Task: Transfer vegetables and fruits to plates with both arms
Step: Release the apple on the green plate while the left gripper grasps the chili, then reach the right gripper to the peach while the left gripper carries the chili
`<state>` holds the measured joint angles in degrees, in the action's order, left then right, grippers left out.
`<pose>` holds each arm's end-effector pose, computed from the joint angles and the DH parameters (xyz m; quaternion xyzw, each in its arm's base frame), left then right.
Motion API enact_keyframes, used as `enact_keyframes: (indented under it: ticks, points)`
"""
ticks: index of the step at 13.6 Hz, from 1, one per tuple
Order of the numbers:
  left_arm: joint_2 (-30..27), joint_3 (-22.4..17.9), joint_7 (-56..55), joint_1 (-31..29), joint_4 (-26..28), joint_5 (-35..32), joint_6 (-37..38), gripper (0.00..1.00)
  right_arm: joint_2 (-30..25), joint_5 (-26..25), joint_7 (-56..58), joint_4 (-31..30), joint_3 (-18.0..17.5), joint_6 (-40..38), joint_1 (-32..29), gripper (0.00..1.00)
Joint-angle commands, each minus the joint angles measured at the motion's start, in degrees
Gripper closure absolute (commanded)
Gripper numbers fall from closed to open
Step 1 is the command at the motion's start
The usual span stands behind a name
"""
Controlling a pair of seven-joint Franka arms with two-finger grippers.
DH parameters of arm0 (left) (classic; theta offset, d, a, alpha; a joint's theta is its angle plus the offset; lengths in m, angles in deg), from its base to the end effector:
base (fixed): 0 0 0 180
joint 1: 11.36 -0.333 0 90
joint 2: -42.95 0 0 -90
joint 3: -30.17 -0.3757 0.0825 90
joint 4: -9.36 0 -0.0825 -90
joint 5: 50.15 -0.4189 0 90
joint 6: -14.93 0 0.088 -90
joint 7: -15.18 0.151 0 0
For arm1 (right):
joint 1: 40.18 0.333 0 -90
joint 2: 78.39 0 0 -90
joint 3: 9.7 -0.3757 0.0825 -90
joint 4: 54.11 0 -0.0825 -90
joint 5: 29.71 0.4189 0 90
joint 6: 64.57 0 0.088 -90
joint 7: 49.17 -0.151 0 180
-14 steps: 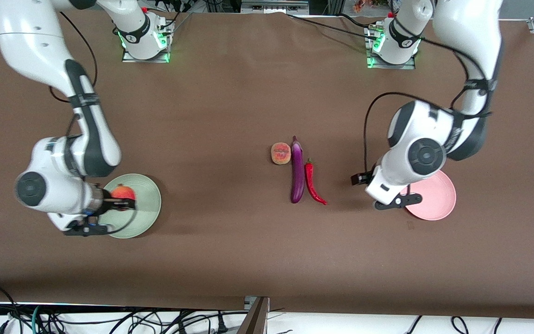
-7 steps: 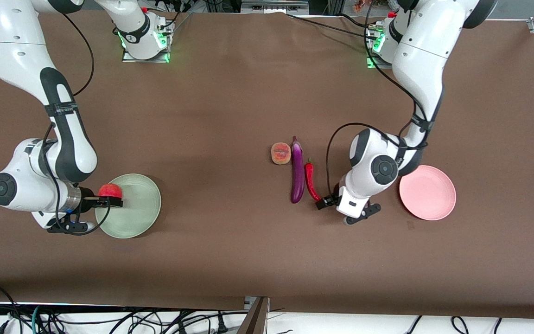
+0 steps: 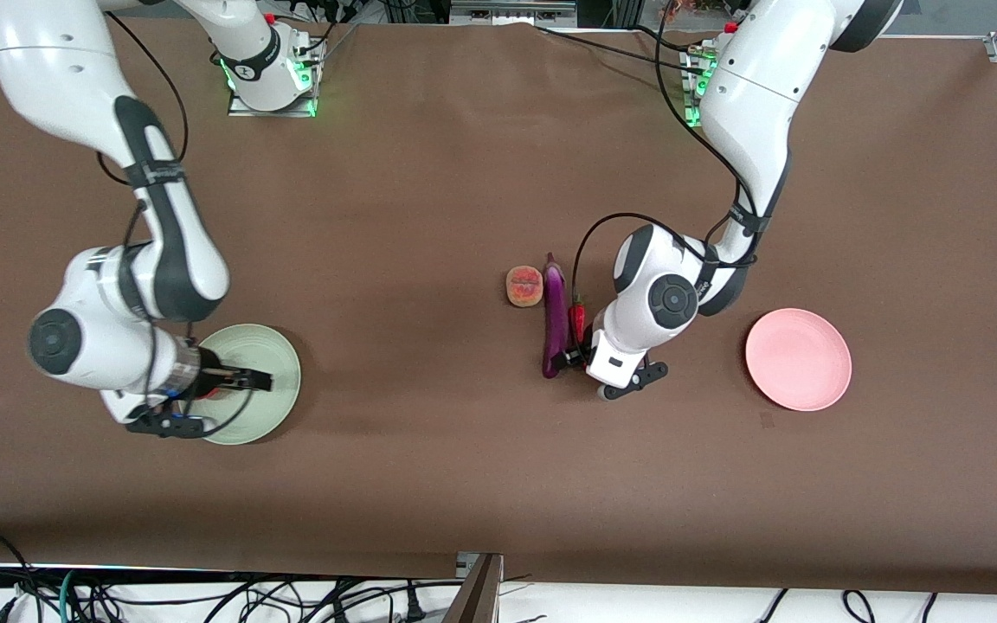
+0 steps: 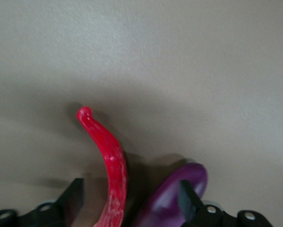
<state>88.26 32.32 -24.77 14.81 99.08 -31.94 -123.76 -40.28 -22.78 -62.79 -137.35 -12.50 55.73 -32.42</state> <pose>0.6821 -0.3750 0.1572 0.9673 0.2205 -0.0425 0.1176 0.7691 0.1473 0.2790 -0.9957 0.0626 0.0228 0.0636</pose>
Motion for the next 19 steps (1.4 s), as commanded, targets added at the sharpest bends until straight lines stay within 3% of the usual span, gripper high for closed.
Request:
enact_keyframes:
  ticks: [1, 6, 7, 8, 9, 11, 16, 19]
  points:
    - [0.4, -1.3, 0.4, 0.3, 0.1, 0.4, 1.1, 0.63, -0.7, 0.3, -11.2, 1.1, 0.6, -1.0, 5.8, 0.01]
    - [0.6, -1.4, 0.0, 0.1, 0.0, -2.0, 1.9, 0.63, -1.8, 0.4, -13.9, 3.0, 0.6, -3.7, 7.8, 0.01]
    - [0.8, -1.4, 0.2, 0.1, 0.0, -2.0, 1.9, 0.71, -2.0, 0.5, -14.2, 3.0, 0.5, -3.7, 8.1, 0.01]
    - [0.6, -1.4, 0.4, 0.1, 0.0, -2.1, 1.9, 0.96, -2.0, 0.9, -15.2, 3.0, 0.5, -3.7, 9.0, 0.01]
    - [0.5, -1.4, 0.4, 0.1, -0.2, -2.1, 2.1, 1.00, -2.0, 1.0, -17.6, 3.0, 0.5, -3.6, 10.2, 0.01]
    - [-1.0, -2.5, 0.4, -0.2, -0.9, -2.3, 5.8, 1.00, -2.0, 1.1, -23.1, 3.0, 0.5, -3.2, 12.8, 0.01]
    - [-7.4, -7.6, 1.5, -1.1, -5.5, -16.3, 24.1, 1.00, -0.8, 0.5, -40.4, 2.9, 0.7, 0.6, 21.2, 0.01]
    - [-9.4, -9.0, 17.4, -5.0, -5.6, -21.3, 30.4, 1.00, 2.0, -0.2, -53.3, 2.9, 1.1, 6.3, 29.4, 0.01]
